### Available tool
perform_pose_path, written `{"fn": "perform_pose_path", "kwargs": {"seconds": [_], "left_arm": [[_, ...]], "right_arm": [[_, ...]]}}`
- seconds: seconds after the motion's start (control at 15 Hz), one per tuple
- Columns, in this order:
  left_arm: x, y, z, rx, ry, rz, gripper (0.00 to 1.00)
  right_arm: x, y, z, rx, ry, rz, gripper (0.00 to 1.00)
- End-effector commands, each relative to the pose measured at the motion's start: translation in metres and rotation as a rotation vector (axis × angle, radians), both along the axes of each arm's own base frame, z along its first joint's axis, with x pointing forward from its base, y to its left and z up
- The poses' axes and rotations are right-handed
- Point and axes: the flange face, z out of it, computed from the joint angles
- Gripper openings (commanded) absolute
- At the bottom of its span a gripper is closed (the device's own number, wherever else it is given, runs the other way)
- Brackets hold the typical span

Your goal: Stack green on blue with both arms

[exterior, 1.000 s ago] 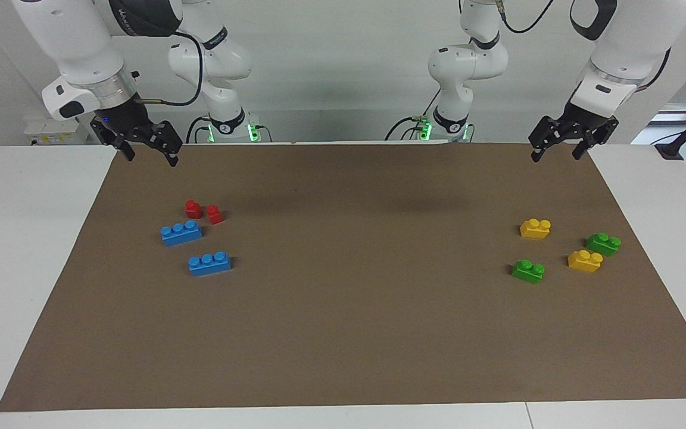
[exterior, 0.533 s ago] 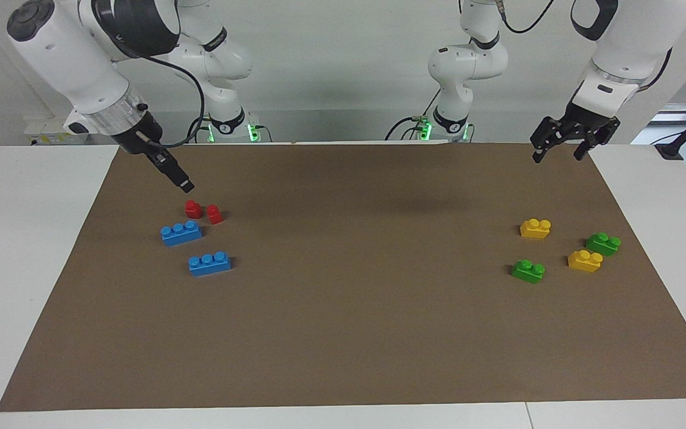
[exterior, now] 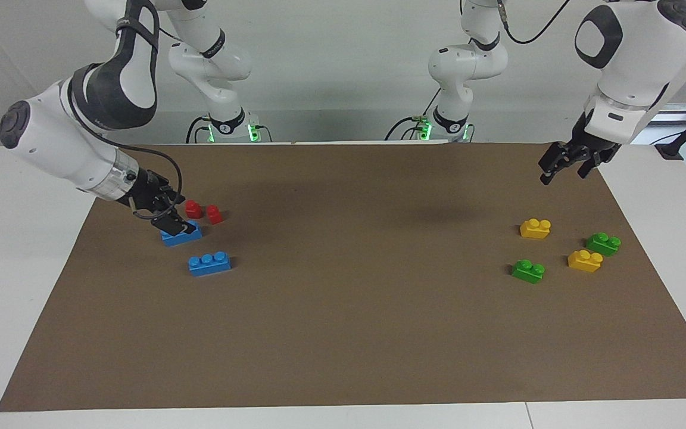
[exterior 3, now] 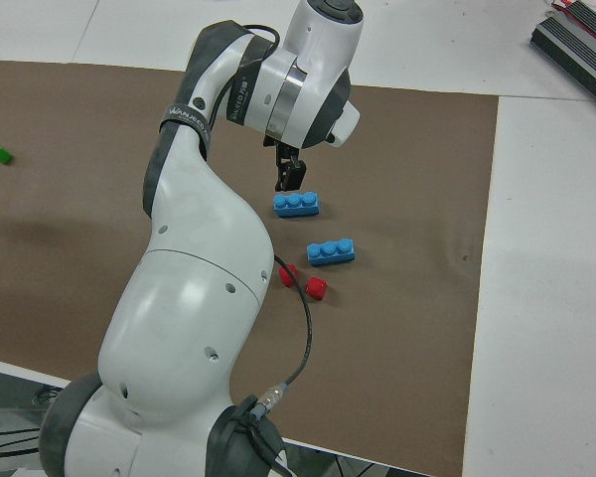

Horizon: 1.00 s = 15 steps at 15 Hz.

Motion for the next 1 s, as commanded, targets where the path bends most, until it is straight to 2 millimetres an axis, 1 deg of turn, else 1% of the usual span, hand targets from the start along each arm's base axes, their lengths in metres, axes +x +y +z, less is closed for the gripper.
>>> {"fn": "perform_pose_path", "kwargs": {"seconds": [0.0, 0.2, 0.33, 0.6, 0.67, 0.73, 0.8, 0.93], "left_arm": [[0.020, 0.006, -0.031, -0.016, -0.004, 0.130, 1.00], [0.040, 0.009, -0.060, -0.030, -0.016, 0.269, 1.00], [0.051, 0.011, -0.083, -0.039, -0.008, 0.362, 1.00], [0.070, 0.018, -0.124, -0.059, -0.007, 0.603, 1.00], [0.073, 0.021, -0.133, -0.064, -0.007, 0.644, 1.00], [0.076, 0.029, -0.140, -0.069, -0.008, 0.694, 1.00], [0.080, 0.029, -0.149, -0.074, -0.007, 0.737, 1.00], [0.089, 0.030, -0.171, -0.080, -0.002, 0.833, 1.00]], "right_arm": [[0.009, -0.018, -0.019, 0.021, 0.014, -0.064, 1.00], [0.012, -0.053, -0.062, 0.037, 0.035, -0.114, 1.00], [0.014, -0.064, -0.078, 0.062, 0.033, -0.156, 1.00], [0.015, -0.063, -0.094, 0.086, 0.004, -0.255, 1.00], [0.015, -0.062, -0.099, 0.081, 0.001, -0.265, 1.00], [0.014, -0.059, -0.102, 0.080, 0.003, -0.263, 1.00], [0.014, -0.057, -0.104, 0.077, 0.001, -0.263, 1.00], [0.010, -0.055, -0.117, 0.067, 0.002, -0.273, 1.00]]}}
